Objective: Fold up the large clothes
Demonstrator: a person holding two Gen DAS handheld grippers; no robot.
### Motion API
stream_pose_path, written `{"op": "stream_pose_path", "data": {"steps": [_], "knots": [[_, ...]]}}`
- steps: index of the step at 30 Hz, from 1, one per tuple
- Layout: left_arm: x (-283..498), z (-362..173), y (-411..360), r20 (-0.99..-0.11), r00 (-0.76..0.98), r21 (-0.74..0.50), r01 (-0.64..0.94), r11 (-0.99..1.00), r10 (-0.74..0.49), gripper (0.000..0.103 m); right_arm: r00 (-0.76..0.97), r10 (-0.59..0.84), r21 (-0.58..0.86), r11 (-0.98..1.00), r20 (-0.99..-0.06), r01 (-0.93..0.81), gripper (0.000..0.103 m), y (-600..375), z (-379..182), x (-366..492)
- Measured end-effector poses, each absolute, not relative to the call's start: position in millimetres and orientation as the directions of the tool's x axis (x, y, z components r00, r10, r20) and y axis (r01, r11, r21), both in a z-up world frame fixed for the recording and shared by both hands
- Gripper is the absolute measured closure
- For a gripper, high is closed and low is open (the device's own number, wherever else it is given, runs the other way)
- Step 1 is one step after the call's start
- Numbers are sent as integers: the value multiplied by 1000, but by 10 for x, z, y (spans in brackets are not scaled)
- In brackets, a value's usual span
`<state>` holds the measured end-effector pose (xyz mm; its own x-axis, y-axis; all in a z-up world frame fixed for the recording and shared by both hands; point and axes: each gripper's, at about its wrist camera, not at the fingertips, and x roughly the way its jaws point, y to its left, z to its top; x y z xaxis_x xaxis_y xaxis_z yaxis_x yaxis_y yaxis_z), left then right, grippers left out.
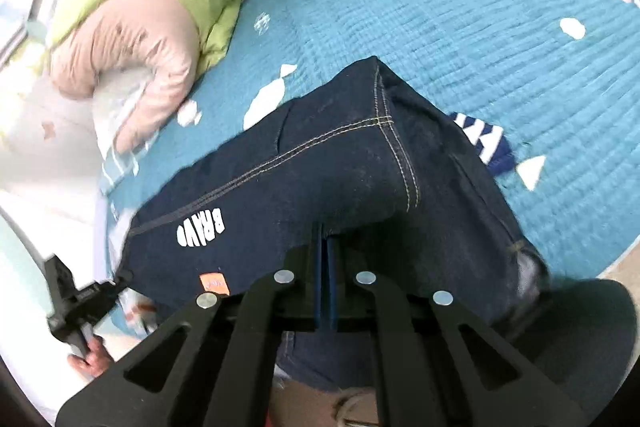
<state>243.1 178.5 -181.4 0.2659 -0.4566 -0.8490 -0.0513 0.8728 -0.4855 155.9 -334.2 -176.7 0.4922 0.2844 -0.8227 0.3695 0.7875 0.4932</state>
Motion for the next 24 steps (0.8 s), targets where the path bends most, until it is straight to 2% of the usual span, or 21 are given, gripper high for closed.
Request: {"op": "stream_pose_path", "data": {"steps": [5, 10, 15, 19, 20, 21, 22, 23, 24], "knots": [[2013, -1856, 1925, -839, 222, -519, -57, 853, -496, 91, 436, 295, 468, 802, -850, 371, 101, -3262, -1791, 1232], [1803, -2222, 1813, -906, 162, -402, -47, 914, -390, 91, 315, 217, 334, 857, -924, 391, 101, -3099, -2256, 1178], [1862, -2760, 1634, -955, 70, -290, -32, 957, -287, 90, 203, 209, 278, 865, -957, 417, 100, -2978, -2742, 1339], [1967, -2658, 1551, -969, 51, -240, 33, 970, -242, 88, 137, 142, 180, 928, -980, 326, 92, -2798, -2674, 1459], [1952, -2582, 1529, -971, 68, -224, 59, 973, -228, 87, 147, 145, 185, 933, -978, 310, 85, -2791, -2615, 1445], [1913, -2459, 1493, -976, 88, -192, 105, 976, -202, 81, 159, 156, 199, 931, -975, 306, 73, -2808, -2554, 1419], [1881, -2366, 1463, -978, 97, -171, 143, 975, -186, 62, 167, 164, 210, 928, -972, 309, 66, -2831, -2504, 1397], [1856, -2279, 1434, -979, 101, -158, 175, 972, -178, 49, 176, 165, 215, 924, -970, 316, 54, -2868, -2440, 1369], [1838, -2214, 1426, -980, 112, -144, 189, 971, -167, 29, 187, 134, 190, 925, -973, 328, 41, -2916, -2356, 1340]]}}
